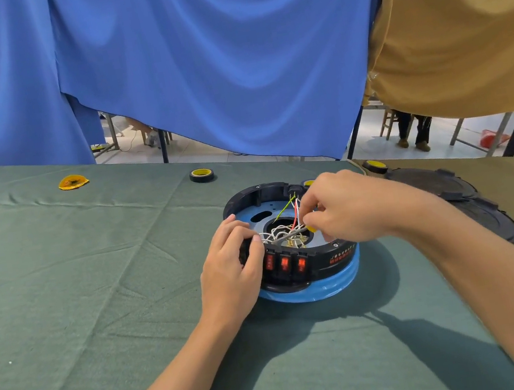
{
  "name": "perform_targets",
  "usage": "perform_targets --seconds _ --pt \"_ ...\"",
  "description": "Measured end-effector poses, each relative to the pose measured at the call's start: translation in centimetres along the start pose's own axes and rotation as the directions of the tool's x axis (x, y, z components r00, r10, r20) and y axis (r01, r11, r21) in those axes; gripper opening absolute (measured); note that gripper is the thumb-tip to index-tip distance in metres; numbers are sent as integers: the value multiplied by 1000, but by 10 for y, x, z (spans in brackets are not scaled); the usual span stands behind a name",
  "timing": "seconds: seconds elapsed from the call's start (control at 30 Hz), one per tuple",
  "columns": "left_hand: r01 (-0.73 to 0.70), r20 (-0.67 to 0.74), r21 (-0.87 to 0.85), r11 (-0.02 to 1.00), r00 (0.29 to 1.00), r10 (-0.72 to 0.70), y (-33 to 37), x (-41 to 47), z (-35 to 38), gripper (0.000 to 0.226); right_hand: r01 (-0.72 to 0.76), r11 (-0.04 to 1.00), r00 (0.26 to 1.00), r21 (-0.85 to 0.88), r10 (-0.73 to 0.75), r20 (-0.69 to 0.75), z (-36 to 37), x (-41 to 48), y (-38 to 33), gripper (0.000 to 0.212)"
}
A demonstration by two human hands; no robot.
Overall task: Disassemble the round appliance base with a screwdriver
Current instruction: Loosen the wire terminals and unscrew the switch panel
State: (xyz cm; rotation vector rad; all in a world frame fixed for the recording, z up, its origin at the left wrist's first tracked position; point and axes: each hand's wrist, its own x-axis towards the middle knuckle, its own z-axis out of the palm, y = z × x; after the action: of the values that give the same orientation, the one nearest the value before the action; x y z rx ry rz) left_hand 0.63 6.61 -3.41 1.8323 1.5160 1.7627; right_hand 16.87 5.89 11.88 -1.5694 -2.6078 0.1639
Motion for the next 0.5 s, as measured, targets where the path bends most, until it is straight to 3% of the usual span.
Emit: perform_targets --seconds 0.07,0.23,0.43,0.5 --pt "0 -1 -17 1000 1000 0 -2 2 -1 13 -8 1000 998 11 8 66 1 0 3 29" --pt "16 5 -16 1000 1000 -16 -5 3 1 15 77 995 997 -62 -79 -22 15 -3 3 32" --pt "10 -17 -26 1000 1000 -11 -2 2 2 13 92 936 987 -340 -131 -94 38 -21 -18 37" --pt "7 -21 -35 999 1000 -8 -2 1 3 18 94 935 985 -343 -137 -104 46 -27 -16 37"
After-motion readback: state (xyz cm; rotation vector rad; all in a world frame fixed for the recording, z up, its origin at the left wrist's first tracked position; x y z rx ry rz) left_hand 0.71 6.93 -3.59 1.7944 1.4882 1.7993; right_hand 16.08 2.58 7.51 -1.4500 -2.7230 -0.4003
